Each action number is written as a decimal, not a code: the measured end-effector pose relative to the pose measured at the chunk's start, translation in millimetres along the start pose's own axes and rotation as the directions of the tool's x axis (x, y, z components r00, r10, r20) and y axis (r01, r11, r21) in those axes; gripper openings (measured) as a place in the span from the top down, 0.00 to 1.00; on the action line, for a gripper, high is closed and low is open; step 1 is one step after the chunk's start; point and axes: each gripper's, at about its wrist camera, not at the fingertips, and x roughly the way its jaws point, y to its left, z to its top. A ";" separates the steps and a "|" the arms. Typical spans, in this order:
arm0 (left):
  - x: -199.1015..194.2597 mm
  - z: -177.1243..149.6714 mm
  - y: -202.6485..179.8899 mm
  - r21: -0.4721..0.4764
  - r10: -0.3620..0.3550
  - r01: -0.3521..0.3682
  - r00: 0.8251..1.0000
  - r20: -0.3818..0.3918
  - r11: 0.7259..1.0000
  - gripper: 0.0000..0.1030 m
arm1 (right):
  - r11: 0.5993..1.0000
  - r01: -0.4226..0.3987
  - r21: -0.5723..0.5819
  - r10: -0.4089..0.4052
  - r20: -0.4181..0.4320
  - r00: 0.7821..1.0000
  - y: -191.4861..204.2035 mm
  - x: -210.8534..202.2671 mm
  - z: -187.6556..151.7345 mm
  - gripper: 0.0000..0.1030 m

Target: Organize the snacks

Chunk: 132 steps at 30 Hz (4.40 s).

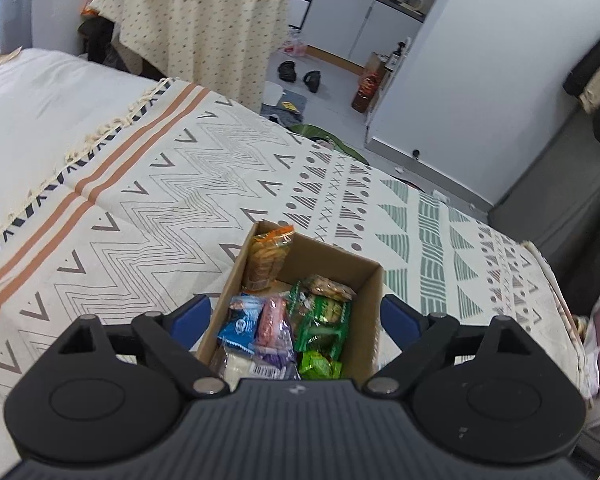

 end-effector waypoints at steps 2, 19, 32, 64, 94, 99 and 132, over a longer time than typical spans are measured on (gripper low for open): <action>-8.1 -3.2 -2.3 0.022 -0.001 0.001 1.000 0.004 1.000 0.07 | 1.000 0.010 0.002 -0.010 0.009 1.000 -1.2 -11.0 -1.9 0.57; -66.7 -37.5 -20.6 0.194 -0.010 0.008 1.000 0.013 0.981 0.01 | 0.997 0.073 0.011 -0.074 0.101 0.992 -5.5 -90.0 -21.3 0.24; -102.5 -69.4 -17.2 0.276 -0.027 0.018 0.999 0.028 0.961 0.00 | 0.992 0.130 0.006 -0.130 0.122 0.984 -7.4 -135.3 -42.7 0.00; -180.3 -147.0 -21.0 0.447 -0.089 0.043 0.993 0.082 0.894 0.00 | 0.974 0.223 -0.043 -0.219 0.076 0.973 1.5 -208.7 -113.2 0.00; -200.2 -153.8 -24.3 0.438 -0.127 0.069 0.986 0.104 0.896 0.00 | 0.975 0.215 -0.051 -0.207 0.127 0.970 6.0 -231.9 -112.4 0.00; -200.6 -154.1 -24.4 0.440 -0.129 0.071 0.986 0.104 0.895 0.00 | 0.975 0.218 -0.052 -0.209 0.130 0.969 5.7 -231.4 -111.5 0.00; -201.4 -152.6 -22.8 0.429 -0.128 0.071 0.986 0.105 0.901 0.00 | 0.974 0.217 -0.067 -0.206 0.137 0.969 6.1 -231.9 -110.2 0.00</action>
